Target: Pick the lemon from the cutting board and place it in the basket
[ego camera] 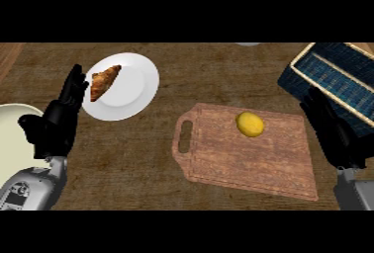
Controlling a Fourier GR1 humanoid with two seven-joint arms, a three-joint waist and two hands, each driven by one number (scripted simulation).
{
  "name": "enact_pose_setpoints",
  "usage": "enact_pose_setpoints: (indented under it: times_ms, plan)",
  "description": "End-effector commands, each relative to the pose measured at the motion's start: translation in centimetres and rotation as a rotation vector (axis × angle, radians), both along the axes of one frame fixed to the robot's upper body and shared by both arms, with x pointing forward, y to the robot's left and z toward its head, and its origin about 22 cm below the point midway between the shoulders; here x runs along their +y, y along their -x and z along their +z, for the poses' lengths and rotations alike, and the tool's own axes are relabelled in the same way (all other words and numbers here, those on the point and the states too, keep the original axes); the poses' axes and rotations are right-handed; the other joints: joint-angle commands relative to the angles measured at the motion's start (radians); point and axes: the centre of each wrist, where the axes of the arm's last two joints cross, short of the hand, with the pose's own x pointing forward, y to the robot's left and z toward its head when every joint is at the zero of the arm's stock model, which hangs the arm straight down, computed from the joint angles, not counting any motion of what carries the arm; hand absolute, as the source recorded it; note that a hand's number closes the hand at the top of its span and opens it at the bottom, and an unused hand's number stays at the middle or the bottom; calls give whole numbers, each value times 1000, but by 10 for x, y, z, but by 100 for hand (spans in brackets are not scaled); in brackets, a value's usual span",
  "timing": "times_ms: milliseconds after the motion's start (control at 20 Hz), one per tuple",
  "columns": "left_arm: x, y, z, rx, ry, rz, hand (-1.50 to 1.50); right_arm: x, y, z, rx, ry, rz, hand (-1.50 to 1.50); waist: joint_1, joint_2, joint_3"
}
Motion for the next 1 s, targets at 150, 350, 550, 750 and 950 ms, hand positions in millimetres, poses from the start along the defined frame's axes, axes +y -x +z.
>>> enact_pose_setpoints:
  times_ms: [150,350,550,750,950]
  plan:
    - [0,-1,-23,122,-52,-56,0,51,-41,15,-147,-280,494,150,104,14,3]
    - [-7,6,-40,227,-49,-95,0,112,-52,60,-543,-556,832,150,132,10,15]
    - [17,2,-47,273,-55,-39,0,74,-47,39,-705,-622,902,-150,48,-6,-2]
    - [29,2,-57,304,-50,-38,0,24,-67,80,-708,-281,832,-150,41,-14,-6]
    - [25,-4,-49,287,-39,-40,0,-15,-70,145,-701,200,763,-150,43,-10,-6]
